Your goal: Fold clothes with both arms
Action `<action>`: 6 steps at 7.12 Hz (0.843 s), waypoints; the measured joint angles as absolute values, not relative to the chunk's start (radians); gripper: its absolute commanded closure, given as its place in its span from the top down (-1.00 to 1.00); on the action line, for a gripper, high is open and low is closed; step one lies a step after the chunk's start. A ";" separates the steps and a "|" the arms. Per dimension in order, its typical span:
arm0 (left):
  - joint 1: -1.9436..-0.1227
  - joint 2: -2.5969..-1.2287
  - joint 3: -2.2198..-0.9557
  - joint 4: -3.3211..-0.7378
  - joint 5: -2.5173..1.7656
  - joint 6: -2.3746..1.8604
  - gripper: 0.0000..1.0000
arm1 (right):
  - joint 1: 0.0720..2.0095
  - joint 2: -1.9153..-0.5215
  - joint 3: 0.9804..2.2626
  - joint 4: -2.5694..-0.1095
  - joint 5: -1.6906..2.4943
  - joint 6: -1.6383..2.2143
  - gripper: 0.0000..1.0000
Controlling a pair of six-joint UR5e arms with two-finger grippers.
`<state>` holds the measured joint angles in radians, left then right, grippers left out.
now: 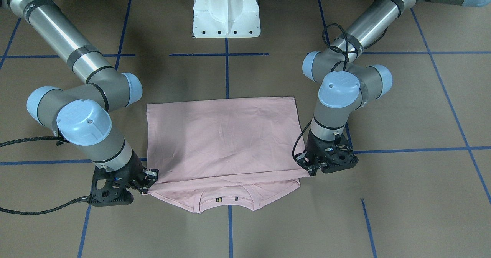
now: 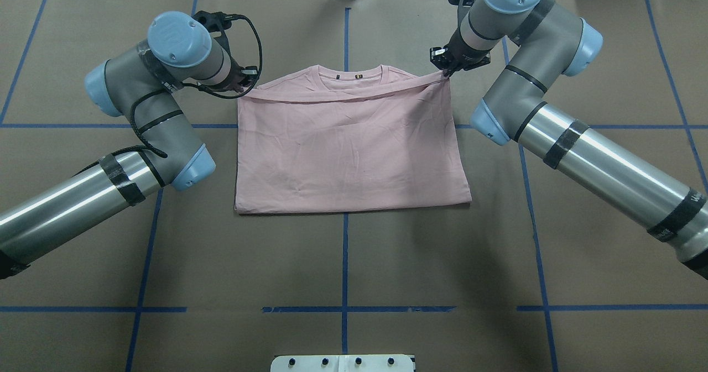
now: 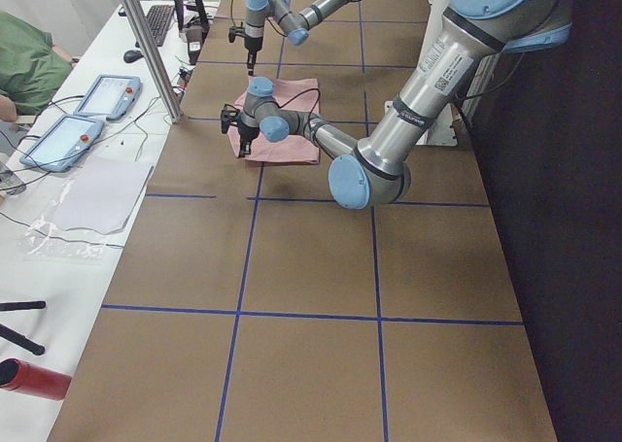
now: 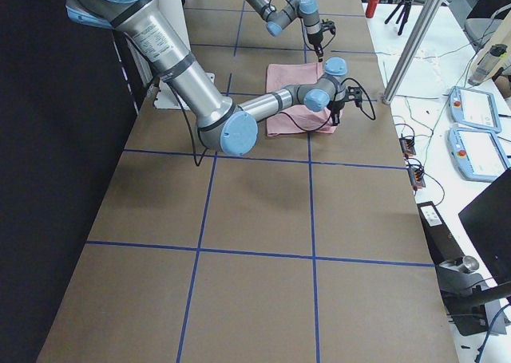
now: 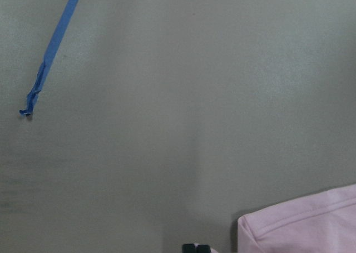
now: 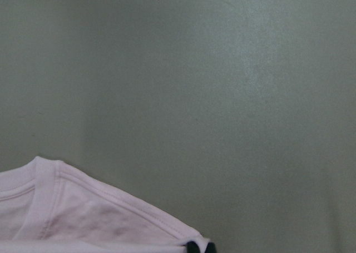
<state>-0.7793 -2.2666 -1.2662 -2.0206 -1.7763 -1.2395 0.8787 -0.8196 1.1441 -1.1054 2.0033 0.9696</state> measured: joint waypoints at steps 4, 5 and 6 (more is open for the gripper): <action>-0.779 -2.268 -1.276 -2.038 -1.777 -1.267 1.00 | 0.869 -0.835 1.151 -1.091 1.990 0.975 1.00; -0.780 -2.266 -1.297 -2.033 -1.786 -1.273 1.00 | 0.867 -0.851 1.173 -1.094 1.995 0.981 1.00; -0.781 -2.256 -1.336 -2.028 -1.806 -1.276 1.00 | 0.858 -0.893 1.228 -1.099 2.013 1.009 1.00</action>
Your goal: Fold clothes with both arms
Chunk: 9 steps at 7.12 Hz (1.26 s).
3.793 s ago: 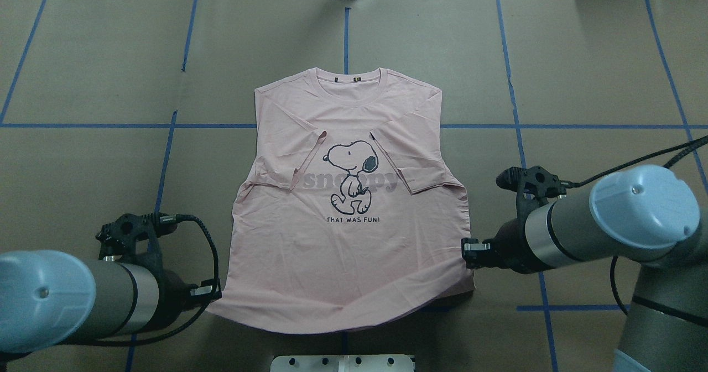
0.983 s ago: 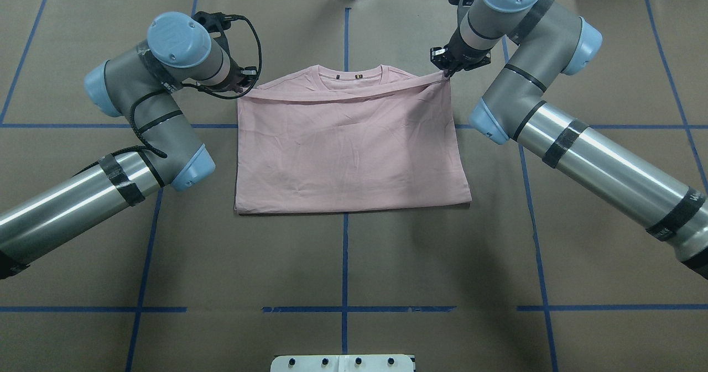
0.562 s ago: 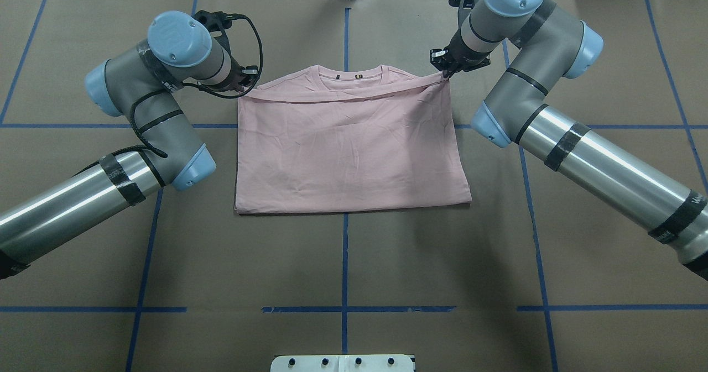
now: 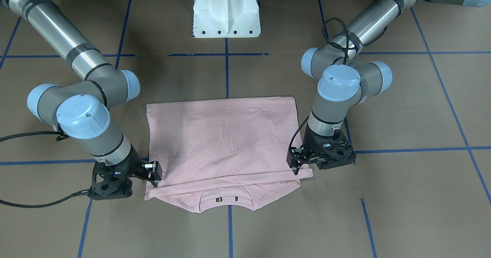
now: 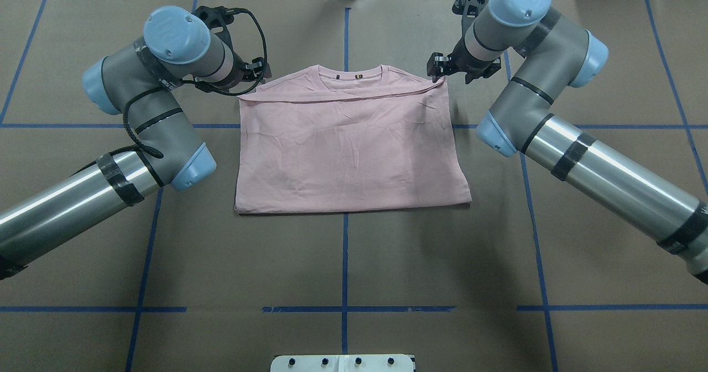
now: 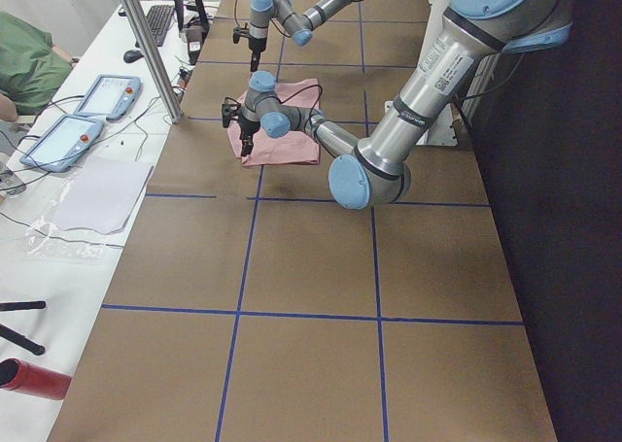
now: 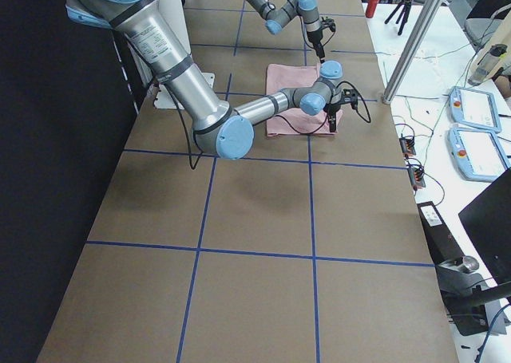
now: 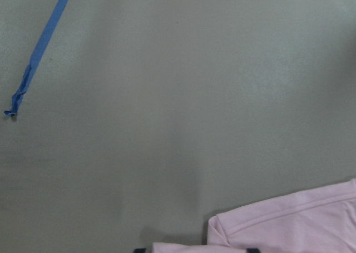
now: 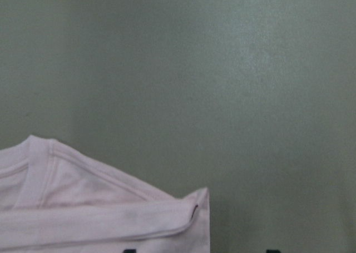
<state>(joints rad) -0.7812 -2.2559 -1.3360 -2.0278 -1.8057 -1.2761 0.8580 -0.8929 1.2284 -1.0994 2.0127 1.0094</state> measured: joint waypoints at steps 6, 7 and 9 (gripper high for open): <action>-0.773 -2.208 -1.570 -1.906 -1.832 -1.311 1.00 | 0.694 -1.175 1.615 -1.194 2.025 1.301 1.00; -0.770 -2.204 -1.579 -1.905 -1.832 -1.323 1.00 | 0.669 -1.182 1.624 -1.209 2.007 1.304 1.00; -0.762 -2.187 -1.594 -1.906 -1.831 -1.339 1.00 | 0.646 -1.195 1.630 -1.223 1.999 1.308 1.00</action>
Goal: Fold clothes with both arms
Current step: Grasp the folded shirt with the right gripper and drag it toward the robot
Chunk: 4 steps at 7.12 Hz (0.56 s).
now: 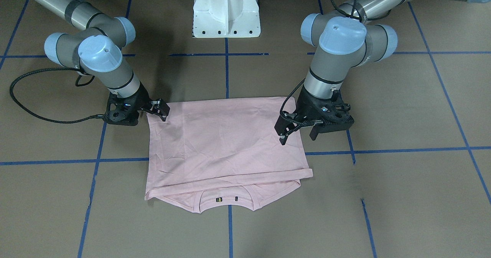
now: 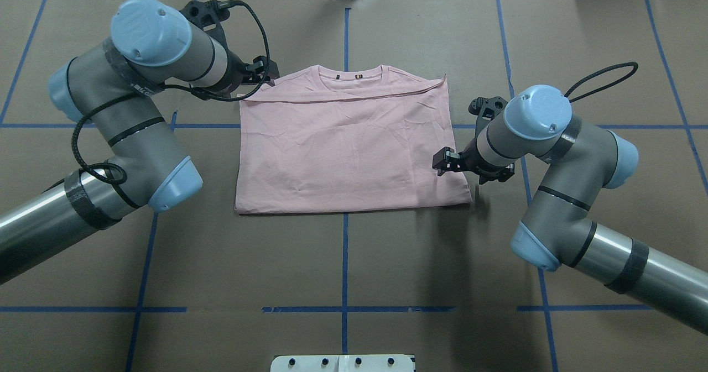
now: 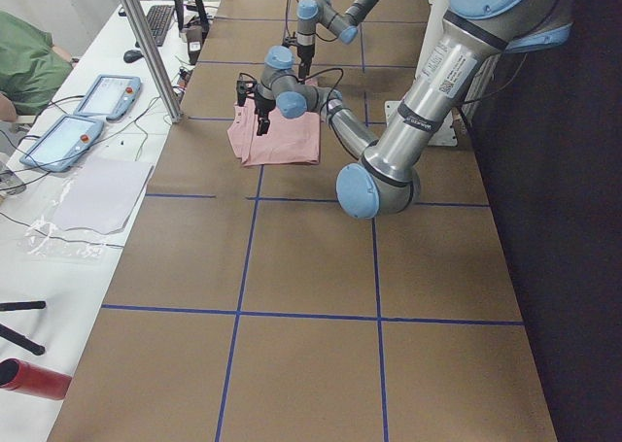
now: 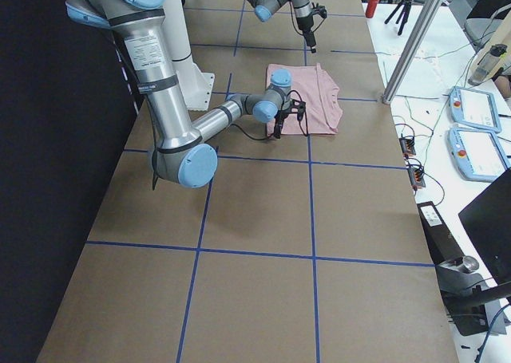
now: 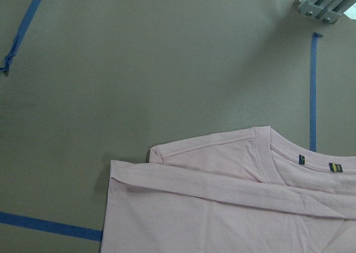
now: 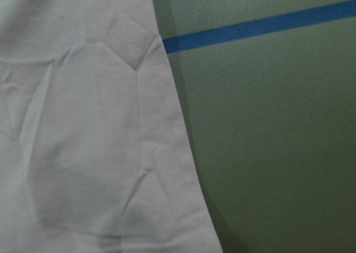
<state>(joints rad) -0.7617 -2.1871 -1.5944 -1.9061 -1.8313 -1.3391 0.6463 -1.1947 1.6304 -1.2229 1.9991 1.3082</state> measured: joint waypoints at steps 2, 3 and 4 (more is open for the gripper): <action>-0.757 -2.182 -1.605 -1.907 -1.829 -1.348 1.00 | 0.632 -1.200 1.636 -1.225 2.004 1.313 0.99; -0.754 -2.181 -1.610 -1.908 -1.828 -1.349 1.00 | 0.625 -1.203 1.641 -1.226 2.006 1.314 0.38; -0.752 -2.181 -1.614 -1.908 -1.826 -1.350 1.00 | 0.620 -1.209 1.652 -1.226 2.008 1.314 -0.73</action>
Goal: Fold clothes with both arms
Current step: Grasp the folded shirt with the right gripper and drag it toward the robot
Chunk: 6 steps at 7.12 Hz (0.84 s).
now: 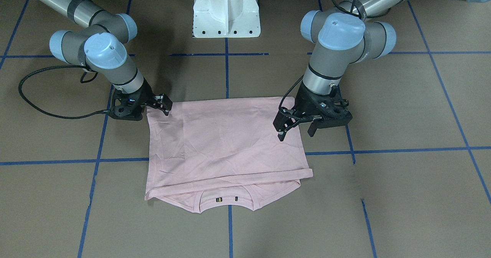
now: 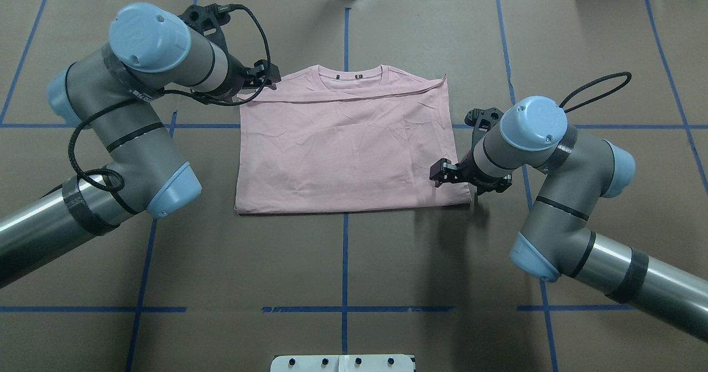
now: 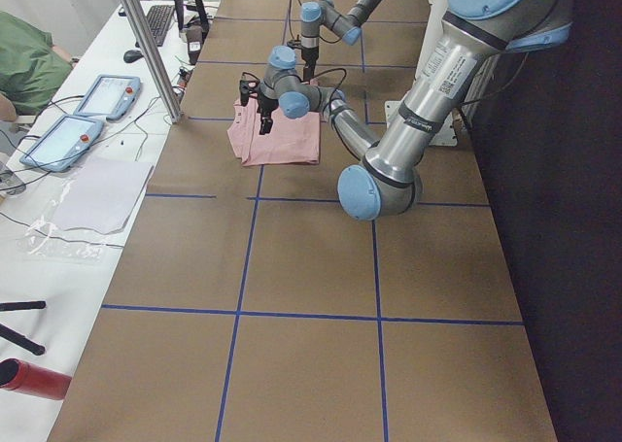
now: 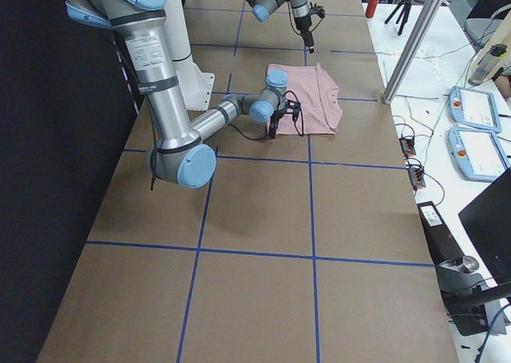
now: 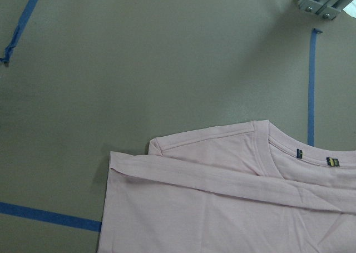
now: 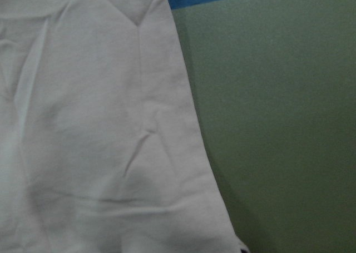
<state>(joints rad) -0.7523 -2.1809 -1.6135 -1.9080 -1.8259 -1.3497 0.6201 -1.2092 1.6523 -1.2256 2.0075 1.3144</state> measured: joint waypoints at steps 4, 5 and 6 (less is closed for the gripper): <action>-0.749 -2.173 -1.636 -1.907 -1.823 -1.349 1.00 | 0.605 -1.253 1.708 -1.225 2.010 1.313 -1.00; -0.746 -2.174 -1.637 -1.907 -1.823 -1.350 1.00 | 0.605 -1.263 1.711 -1.224 2.010 1.313 -1.00; -0.743 -2.174 -1.638 -1.907 -1.823 -1.351 1.00 | 0.603 -1.280 1.723 -1.224 2.012 1.310 -1.00</action>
<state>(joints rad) -0.7426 -2.1745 -1.6376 -1.9067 -1.8227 -1.3508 0.6034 -1.2804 1.7230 -1.2242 2.0124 1.3098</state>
